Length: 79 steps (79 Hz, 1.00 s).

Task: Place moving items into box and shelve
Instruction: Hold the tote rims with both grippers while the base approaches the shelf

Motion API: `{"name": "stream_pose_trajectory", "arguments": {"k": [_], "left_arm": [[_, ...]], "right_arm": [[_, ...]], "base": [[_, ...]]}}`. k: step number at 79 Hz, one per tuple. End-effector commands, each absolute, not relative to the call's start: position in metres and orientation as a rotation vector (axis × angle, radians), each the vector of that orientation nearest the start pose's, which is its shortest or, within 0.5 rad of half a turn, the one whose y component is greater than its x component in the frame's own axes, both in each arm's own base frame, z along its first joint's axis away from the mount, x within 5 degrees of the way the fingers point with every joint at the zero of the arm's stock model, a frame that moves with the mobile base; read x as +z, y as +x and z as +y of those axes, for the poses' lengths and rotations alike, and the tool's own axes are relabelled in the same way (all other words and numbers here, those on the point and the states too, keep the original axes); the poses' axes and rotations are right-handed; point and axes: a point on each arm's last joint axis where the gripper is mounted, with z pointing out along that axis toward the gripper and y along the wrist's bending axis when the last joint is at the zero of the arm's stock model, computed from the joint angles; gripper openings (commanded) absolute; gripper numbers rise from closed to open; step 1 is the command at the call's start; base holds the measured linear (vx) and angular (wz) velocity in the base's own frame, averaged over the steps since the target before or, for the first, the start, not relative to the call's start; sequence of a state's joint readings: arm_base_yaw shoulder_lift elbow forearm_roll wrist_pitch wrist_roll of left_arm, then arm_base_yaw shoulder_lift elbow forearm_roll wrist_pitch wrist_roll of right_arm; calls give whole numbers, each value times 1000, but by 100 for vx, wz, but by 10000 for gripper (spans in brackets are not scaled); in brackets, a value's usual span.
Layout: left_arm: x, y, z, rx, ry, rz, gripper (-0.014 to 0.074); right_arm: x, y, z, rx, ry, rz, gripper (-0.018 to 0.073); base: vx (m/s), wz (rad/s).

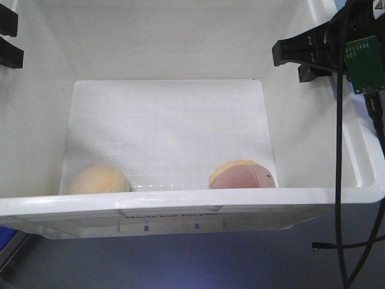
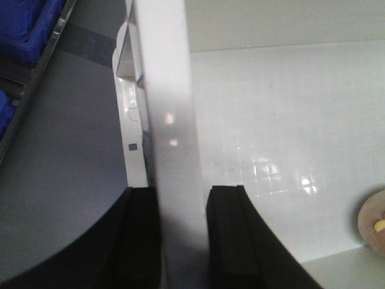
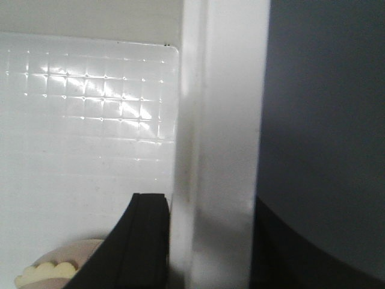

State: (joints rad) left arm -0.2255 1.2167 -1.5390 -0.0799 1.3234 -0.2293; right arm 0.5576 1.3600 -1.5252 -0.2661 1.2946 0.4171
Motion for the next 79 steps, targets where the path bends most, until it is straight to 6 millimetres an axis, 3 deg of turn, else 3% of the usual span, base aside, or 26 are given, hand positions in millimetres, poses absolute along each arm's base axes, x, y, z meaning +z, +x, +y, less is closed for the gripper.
{"name": "stream_pose_trajectory", "arguments": {"k": [1,79], "left_arm": [[473,197,-56,-355,17,2358,-6],[473,197,-56,-355,17,2358,-6]], "right_arm": [[442,230,109,-2,-182,2385,-6],[442,230,109,-2,-182,2385,-6]], "base": [[17,65],[14,60]]}}
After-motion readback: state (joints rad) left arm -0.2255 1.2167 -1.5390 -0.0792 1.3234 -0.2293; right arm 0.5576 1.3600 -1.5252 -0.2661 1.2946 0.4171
